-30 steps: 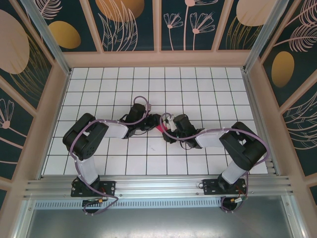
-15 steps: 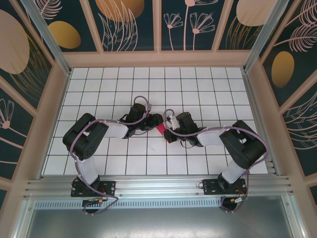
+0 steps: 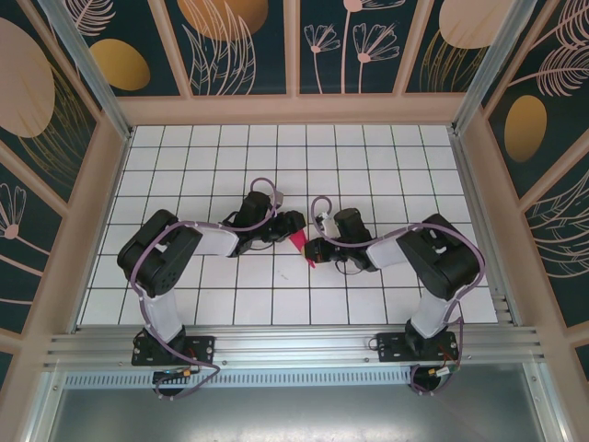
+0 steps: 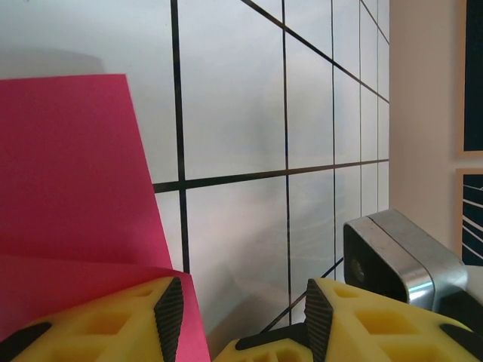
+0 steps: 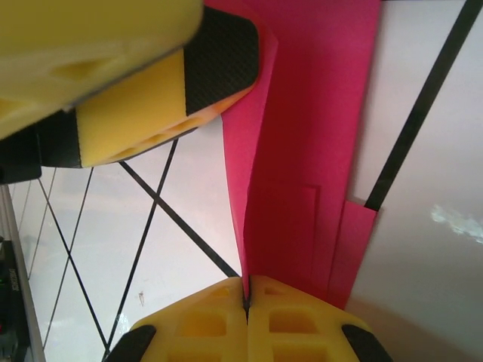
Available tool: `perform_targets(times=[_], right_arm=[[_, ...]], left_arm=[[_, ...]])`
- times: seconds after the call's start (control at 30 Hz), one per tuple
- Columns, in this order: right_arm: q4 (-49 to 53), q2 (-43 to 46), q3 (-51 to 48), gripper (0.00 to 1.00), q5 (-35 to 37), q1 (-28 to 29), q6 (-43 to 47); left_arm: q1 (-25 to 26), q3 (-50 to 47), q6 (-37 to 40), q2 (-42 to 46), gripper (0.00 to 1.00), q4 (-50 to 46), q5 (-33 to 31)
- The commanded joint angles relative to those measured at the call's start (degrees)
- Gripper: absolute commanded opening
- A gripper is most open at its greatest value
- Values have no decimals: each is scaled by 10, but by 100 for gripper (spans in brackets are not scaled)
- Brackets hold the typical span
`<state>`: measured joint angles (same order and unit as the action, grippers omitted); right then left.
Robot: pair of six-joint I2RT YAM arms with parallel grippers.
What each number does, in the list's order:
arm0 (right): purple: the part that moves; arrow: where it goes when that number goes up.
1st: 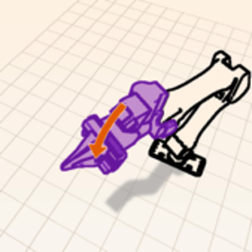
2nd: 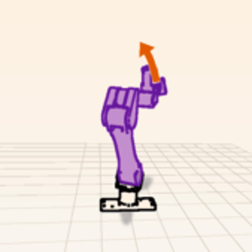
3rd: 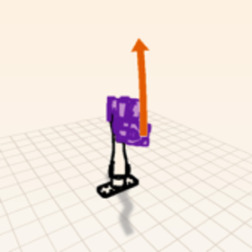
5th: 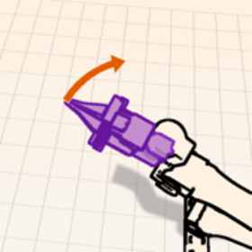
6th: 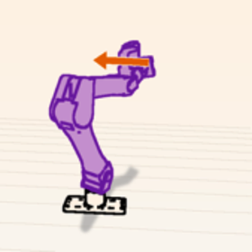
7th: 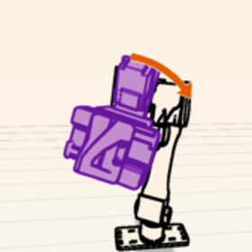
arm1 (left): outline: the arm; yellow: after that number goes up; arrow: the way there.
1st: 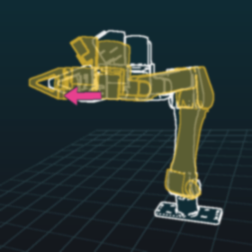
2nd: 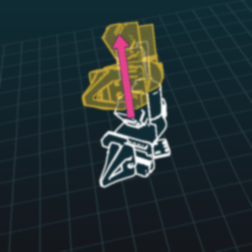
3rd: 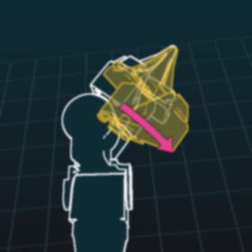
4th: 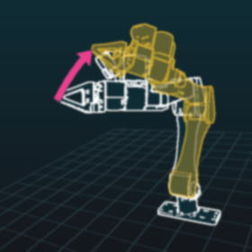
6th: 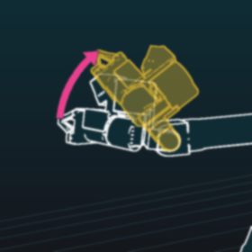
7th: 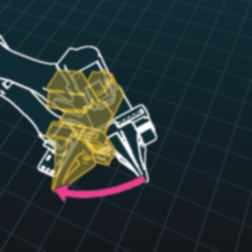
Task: Fold a paper plane with a square sheet of paper (pick it up from the middle)
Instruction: Fold the wing for the fifth time at the center of the table.
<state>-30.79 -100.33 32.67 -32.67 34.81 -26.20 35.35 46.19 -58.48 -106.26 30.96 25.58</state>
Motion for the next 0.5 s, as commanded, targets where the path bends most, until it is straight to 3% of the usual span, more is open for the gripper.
perform_targets(times=[0.0,0.33,0.47], right_arm=[[-32,-17,-8,0,-15,-4,-34],[-55,-46,-16,0,-33,-19,-96],[-35,-50,-7,0,-28,-20,-101]], left_arm=[[0,7,13,-14,50,18,14],[0,-12,30,20,55,59,30],[0,-22,39,25,52,57,31]])
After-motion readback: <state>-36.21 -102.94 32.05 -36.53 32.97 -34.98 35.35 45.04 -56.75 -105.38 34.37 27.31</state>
